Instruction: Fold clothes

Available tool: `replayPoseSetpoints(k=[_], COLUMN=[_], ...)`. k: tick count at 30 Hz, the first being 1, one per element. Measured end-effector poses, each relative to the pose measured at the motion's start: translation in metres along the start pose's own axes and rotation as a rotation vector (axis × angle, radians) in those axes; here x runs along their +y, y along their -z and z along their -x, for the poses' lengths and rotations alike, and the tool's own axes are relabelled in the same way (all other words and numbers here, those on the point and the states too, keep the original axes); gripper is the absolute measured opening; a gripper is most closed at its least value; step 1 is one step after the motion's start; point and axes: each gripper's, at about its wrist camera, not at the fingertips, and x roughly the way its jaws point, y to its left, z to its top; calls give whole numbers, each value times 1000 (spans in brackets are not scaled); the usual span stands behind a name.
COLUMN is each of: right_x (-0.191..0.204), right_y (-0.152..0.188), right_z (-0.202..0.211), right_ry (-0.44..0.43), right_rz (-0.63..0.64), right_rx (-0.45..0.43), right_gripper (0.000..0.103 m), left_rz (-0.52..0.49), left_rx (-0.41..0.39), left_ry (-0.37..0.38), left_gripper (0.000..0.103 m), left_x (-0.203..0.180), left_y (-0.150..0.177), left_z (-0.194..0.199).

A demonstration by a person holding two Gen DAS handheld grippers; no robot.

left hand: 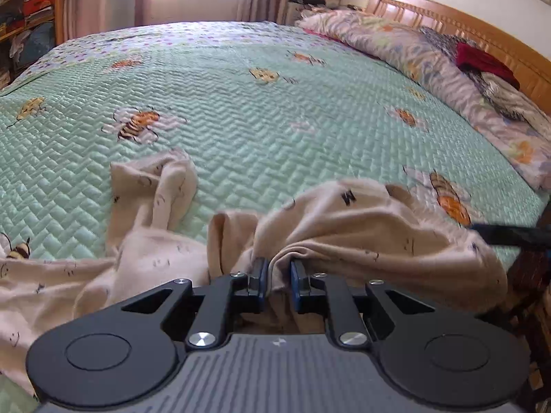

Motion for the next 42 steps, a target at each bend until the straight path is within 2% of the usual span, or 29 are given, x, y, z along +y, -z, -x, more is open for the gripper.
replayPoseSetpoints(k=[3,5,6,7,10,11,13,15,18,21,23,25,26,27,28,30,34,37,39,42], right_x=[-8,-16,-20,-22,-32,-39,-51,-64,-79,-86,-86,-85,-81,-72,-67,-61,-52,-46,-19,72], right_y=[0,1,4,7,16,19,21,21,7,-24,-49,-75,-92,-109,-119,-134,-141,-140,-171,-228], right_z=[-30,-51,-53,-51,-43,-36,-20,-1,38,93,141,183,200,211,216,216,174,137,118,80], right_ry=[89,118,64,22,-108,-164,-285,-393,-502,-541,-522,-477,-409,-294,-217,-171,-116,-125,-132,-206], right_rz=[-67,-115,-151,-185,-295,-360,-499,-625,-724,-701,-638,-570,-513,-454,-422,-386,-435,-517,-493,-325], right_rx=[57,100,103,89,34,-5,-97,-227,-449,-683,-858,-975,-975,-953,-927,-876,-788,-761,-735,-650], right_gripper=[58,52,29,15,15,15,14,14,10,8,8,7,7,6,6,6,6,6,6,6], left_rz=[-16,-13,-19,-26,-44,-44,-40,-32,-38,-44,-25,-4,5,9,10,10,41,74,94,148], left_rx=[1,1,-1,-3,-15,-26,-53,-88,-144,-184,-211,-236,-245,-250,-251,-241,-209,-210,-216,-223], left_ry=[-7,-4,-6,-12,-14,-9,10,44,91,95,98,110,116,112,105,97,76,63,53,56], left_gripper=[18,18,20,20,25,31,48,70,73,73,73,74,75,75,75,75,75,75,75,75], left_x=[-2,-1,0,1,-1,-1,-2,-3,-8,-11,-8,-3,1,3,4,9,21,37,47,67], left_y=[7,9,10,10,10,10,9,7,2,-3,-6,-8,-8,-8,-7,-4,4,11,17,27], left_z=[5,7,9,10,15,18,26,36,53,67,75,82,84,84,84,82,78,82,86,91])
